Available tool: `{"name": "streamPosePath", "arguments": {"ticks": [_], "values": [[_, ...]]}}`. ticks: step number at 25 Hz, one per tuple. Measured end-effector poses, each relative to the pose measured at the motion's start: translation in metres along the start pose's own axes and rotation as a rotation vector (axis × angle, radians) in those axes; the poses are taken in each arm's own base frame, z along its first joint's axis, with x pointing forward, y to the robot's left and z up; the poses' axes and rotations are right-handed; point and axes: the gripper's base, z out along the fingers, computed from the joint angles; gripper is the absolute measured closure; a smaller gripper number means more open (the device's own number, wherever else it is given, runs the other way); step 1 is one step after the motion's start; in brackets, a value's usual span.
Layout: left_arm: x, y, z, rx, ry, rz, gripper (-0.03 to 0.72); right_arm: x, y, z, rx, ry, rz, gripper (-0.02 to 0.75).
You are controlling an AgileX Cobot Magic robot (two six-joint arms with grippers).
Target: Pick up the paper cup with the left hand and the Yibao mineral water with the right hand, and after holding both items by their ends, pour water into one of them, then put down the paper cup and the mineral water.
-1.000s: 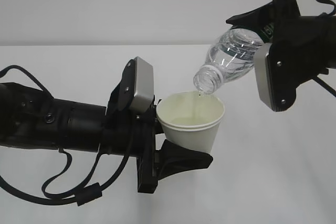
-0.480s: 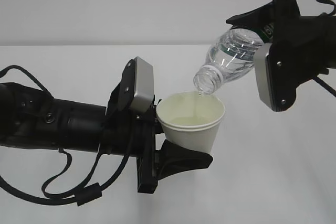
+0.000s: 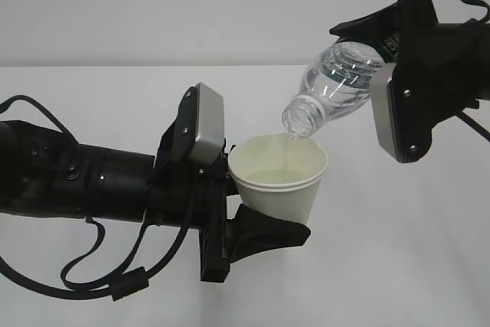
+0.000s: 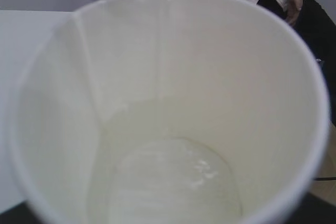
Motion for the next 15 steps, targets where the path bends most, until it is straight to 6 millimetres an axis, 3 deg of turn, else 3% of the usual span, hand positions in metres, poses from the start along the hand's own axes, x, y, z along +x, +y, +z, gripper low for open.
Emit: {"name": "streamPosePath", "arguments": {"ticks": [15], "values": [[0.0000, 0.0000, 0.0000, 0.000, 0.000, 0.001, 0.242, 0.0000, 0.0000, 0.0000, 0.000, 0.000, -0.008, 0.304]]}}
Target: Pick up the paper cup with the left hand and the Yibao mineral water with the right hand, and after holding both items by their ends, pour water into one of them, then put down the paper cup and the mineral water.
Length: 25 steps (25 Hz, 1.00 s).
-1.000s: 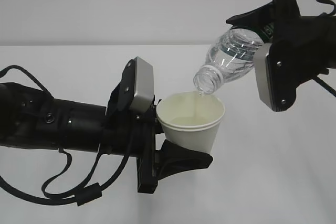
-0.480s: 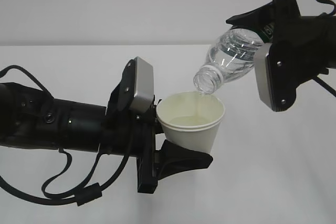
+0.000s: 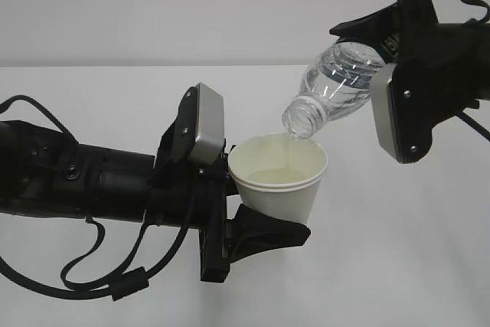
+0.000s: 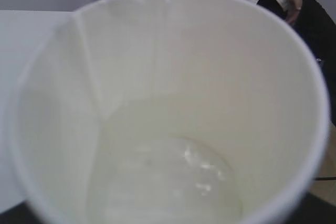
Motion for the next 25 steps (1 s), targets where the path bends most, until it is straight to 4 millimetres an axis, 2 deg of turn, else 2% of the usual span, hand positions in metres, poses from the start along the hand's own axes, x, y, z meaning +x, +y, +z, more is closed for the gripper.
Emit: {"name": "streamPosePath", "arguments": {"ticks": [25], "values": [[0.0001, 0.0001, 0.0000, -0.001, 0.002, 0.000, 0.242, 0.0004, 0.0004, 0.0000, -0.004, 0.004, -0.014, 0.304]]}}
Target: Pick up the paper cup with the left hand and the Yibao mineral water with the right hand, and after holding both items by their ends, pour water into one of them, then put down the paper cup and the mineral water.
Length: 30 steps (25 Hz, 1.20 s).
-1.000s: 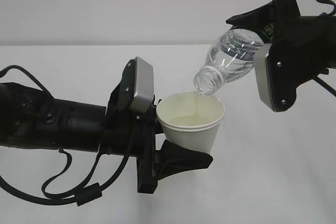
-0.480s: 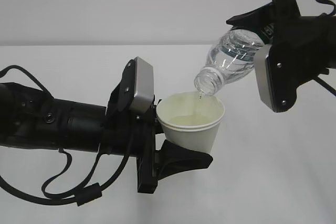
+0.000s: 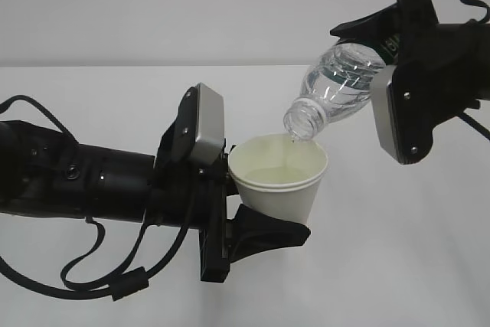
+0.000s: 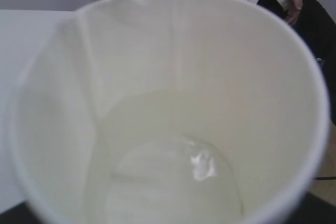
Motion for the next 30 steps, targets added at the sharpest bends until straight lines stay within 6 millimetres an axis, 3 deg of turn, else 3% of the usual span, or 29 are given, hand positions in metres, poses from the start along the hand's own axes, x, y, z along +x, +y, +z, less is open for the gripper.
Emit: {"name": "streamPosePath", "arguments": {"ticks": [30], "values": [[0.0000, 0.0000, 0.0000, 0.000, 0.000, 0.002, 0.243, 0.0000, 0.0000, 0.0000, 0.000, 0.000, -0.006, 0.304]]}}
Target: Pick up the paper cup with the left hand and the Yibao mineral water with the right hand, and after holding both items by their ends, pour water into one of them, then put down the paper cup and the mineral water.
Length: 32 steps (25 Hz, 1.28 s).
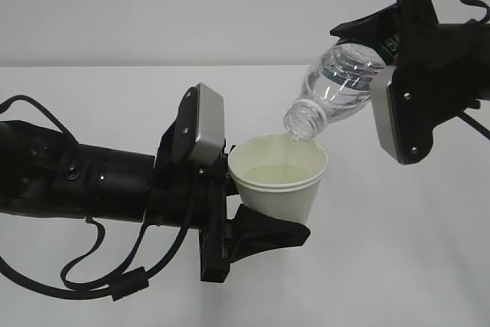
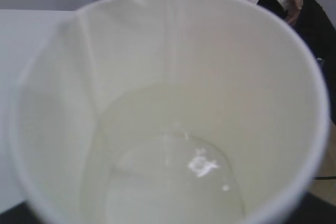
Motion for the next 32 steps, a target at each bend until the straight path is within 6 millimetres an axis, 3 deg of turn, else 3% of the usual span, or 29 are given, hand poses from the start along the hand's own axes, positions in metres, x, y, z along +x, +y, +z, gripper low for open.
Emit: {"name": "streamPosePath", "arguments": {"ticks": [32], "values": [[0.0001, 0.0001, 0.0000, -0.001, 0.001, 0.002, 0.243, 0.0009, 0.0010, 0.0000, -0.011, 0.010, -0.020, 0.304]]}}
